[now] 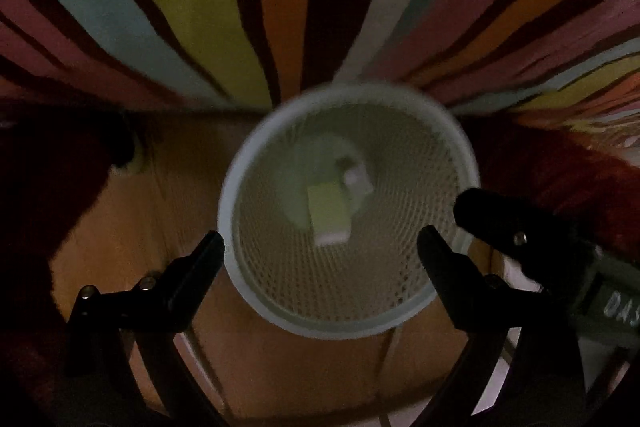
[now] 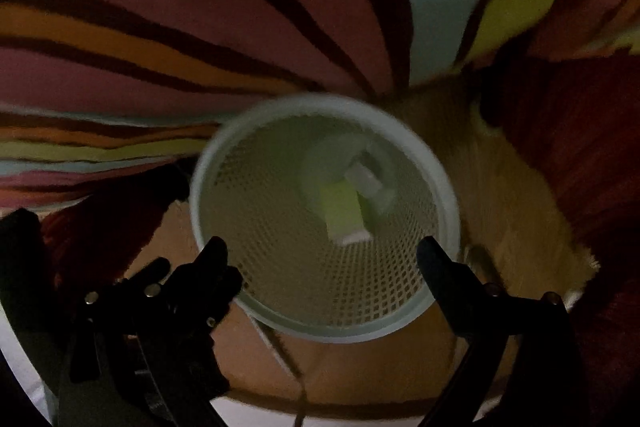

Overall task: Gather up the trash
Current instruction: 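Move both tools back over the trash pile on the bed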

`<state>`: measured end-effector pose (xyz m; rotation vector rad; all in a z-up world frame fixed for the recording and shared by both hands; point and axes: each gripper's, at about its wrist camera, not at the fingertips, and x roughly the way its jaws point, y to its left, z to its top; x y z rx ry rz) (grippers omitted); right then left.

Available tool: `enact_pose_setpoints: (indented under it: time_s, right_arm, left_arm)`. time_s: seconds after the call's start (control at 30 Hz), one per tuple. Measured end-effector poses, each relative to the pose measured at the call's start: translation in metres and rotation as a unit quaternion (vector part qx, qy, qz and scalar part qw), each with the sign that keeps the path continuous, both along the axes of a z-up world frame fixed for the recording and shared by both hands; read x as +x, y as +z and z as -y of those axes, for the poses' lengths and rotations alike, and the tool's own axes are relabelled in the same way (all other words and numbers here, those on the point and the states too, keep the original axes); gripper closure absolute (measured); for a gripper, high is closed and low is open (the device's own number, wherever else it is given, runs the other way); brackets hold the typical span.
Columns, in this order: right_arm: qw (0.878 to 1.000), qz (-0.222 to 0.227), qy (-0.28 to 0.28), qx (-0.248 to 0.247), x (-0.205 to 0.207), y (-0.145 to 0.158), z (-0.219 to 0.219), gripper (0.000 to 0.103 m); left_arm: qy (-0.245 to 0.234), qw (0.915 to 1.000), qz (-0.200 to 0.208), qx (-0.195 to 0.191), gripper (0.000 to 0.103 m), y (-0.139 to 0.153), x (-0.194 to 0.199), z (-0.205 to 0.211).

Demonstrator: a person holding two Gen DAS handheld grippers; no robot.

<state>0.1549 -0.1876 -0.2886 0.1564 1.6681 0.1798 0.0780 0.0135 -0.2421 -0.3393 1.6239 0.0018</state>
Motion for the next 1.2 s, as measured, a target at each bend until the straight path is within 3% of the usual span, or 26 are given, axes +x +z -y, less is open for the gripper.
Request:
enact_pose_setpoints:
  time_s: [0.23, 0.37, 0.47, 0.6, 0.7, 0.8, 0.87, 0.97, 1.2]
  right_arm:
    - [0.991, 0.123, -0.011, 0.049, -0.006, 0.079, 0.014, 0.008]
    - [0.978, 0.201, -0.009, 0.056, -0.007, 0.124, 0.018, 0.008]
    - [0.952, 0.301, 0.009, 0.052, -0.011, 0.170, 0.021, 0.008]
    - [0.918, 0.392, 0.043, 0.052, -0.010, 0.210, 0.012, 0.008]
    - [0.909, 0.408, 0.055, 0.063, 0.001, 0.233, 0.004, 0.008]
    - [0.886, 0.459, 0.052, 0.048, 0.006, 0.248, -0.007, 0.008]
    - [0.875, 0.477, 0.074, 0.033, 0.012, 0.252, -0.015, 0.008]
    - [0.870, 0.483, 0.090, 0.042, 0.031, 0.259, -0.021, 0.008]
    - [0.875, 0.469, 0.107, 0.048, 0.061, 0.260, -0.037, 0.008]
  left_arm:
    - [0.042, 0.9930, 0.104, -0.037, 0.009, 0.067, -0.007, -0.020]
    - [0.047, 0.9843, 0.169, -0.018, 0.009, 0.113, -0.017, -0.033]
    - [0.029, 0.9742, 0.223, 0.021, 0.009, 0.147, -0.021, -0.036]
    - [0.007, 0.9445, 0.316, 0.089, 0.009, 0.193, -0.014, -0.042]
    - [0.018, 0.9267, 0.361, 0.104, 0.009, 0.222, 0.000, -0.053]
    - [0.019, 0.9129, 0.387, 0.128, 0.009, 0.244, 0.019, -0.058]
    - [0.018, 0.9086, 0.395, 0.134, 0.009, 0.252, 0.032, -0.061]
    - [0.019, 0.9050, 0.405, 0.129, 0.009, 0.262, 0.058, -0.065]
    - [-0.018, 0.9066, 0.403, 0.123, 0.009, 0.271, 0.121, -0.070]
